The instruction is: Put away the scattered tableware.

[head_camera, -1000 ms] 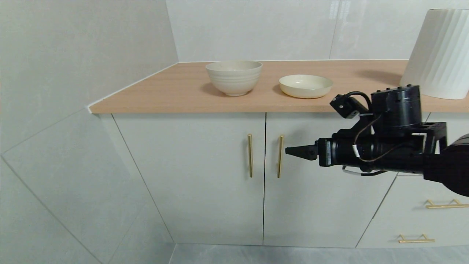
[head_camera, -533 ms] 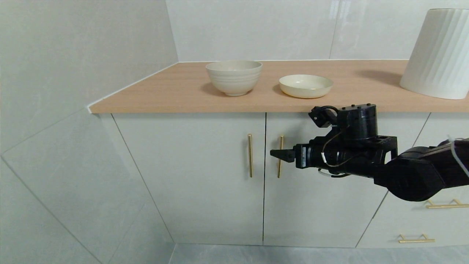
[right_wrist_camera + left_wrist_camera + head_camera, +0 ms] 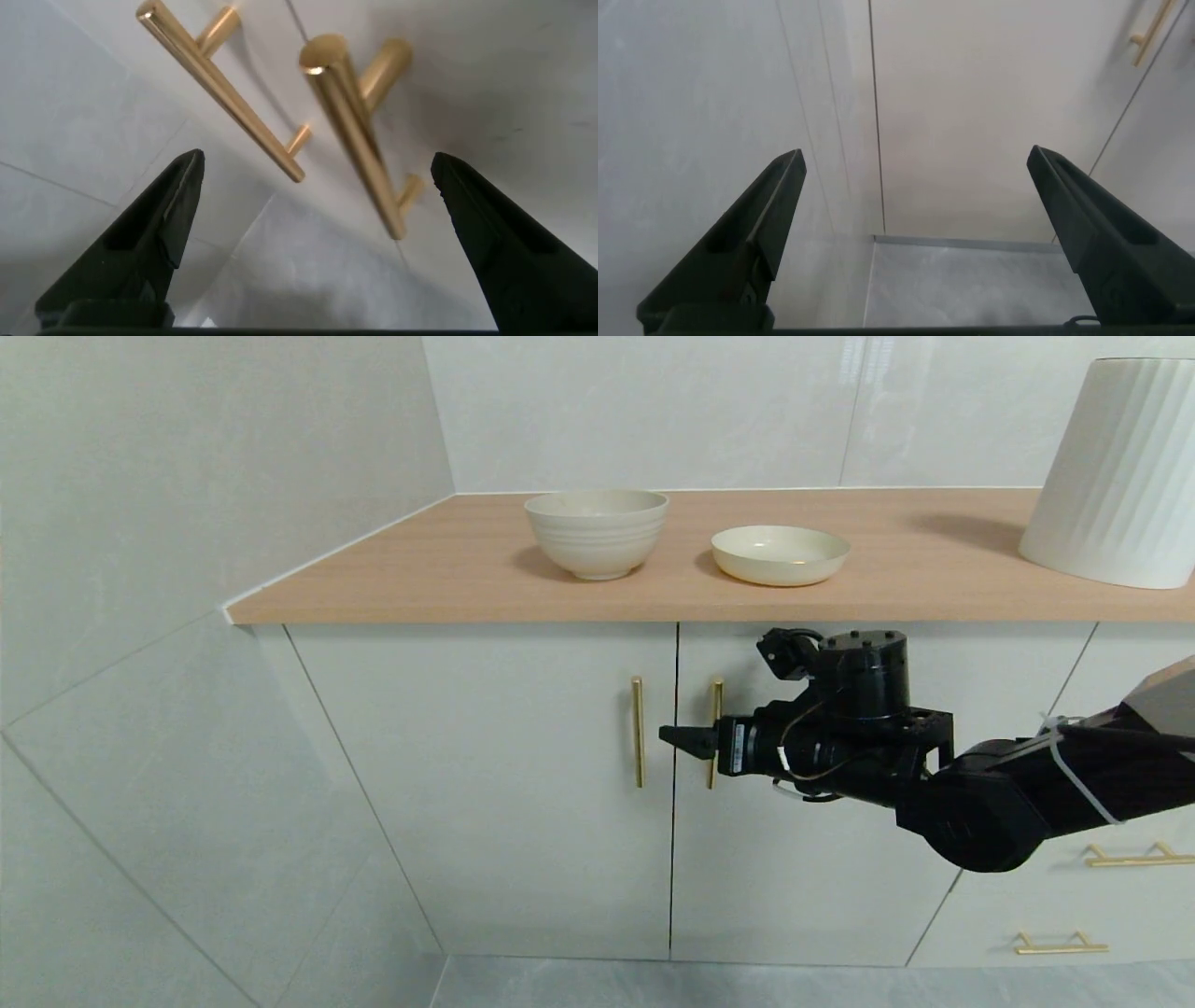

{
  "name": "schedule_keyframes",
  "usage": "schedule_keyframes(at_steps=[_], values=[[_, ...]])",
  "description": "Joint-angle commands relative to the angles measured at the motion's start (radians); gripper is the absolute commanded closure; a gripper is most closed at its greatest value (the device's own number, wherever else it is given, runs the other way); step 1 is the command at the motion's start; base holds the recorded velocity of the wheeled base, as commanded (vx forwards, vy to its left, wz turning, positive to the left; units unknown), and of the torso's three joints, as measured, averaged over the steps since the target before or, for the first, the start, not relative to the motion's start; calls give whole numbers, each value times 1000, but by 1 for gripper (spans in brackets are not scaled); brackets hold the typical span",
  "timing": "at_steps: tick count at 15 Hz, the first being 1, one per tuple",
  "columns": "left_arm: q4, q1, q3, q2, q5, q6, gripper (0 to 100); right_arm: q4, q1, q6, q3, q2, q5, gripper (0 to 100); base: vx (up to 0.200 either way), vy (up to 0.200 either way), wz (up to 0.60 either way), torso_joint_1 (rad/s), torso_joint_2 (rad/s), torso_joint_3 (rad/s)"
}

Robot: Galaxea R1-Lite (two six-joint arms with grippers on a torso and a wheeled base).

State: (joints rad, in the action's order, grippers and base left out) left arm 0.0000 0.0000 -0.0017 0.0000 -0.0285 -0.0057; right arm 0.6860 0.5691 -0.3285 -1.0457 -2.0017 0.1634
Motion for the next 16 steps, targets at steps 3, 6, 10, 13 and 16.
schedule_keyframes(at_steps=[3, 6, 10, 13, 16], values=[[0, 0, 0, 0, -1, 0, 0, 79, 29, -30, 1, -35, 1, 0, 0, 0, 0, 0, 0, 0], [-2, 0, 0, 0, -1, 0, 0, 99, 29, -32, 6, -37, 2, 0, 0, 0, 0, 0, 0, 0], [0, 0, 0, 0, -1, 0, 0, 155, 51, -32, 73, -26, 42, 0, 0, 0, 0, 0, 0, 0], [-2, 0, 0, 0, -1, 0, 0, 244, 57, -34, 115, -34, 93, 0, 0, 0, 0, 0, 0, 0], [0, 0, 0, 0, -1, 9, 0, 256, 63, -32, 156, -12, 119, 0, 0, 0, 0, 0, 0, 0]])
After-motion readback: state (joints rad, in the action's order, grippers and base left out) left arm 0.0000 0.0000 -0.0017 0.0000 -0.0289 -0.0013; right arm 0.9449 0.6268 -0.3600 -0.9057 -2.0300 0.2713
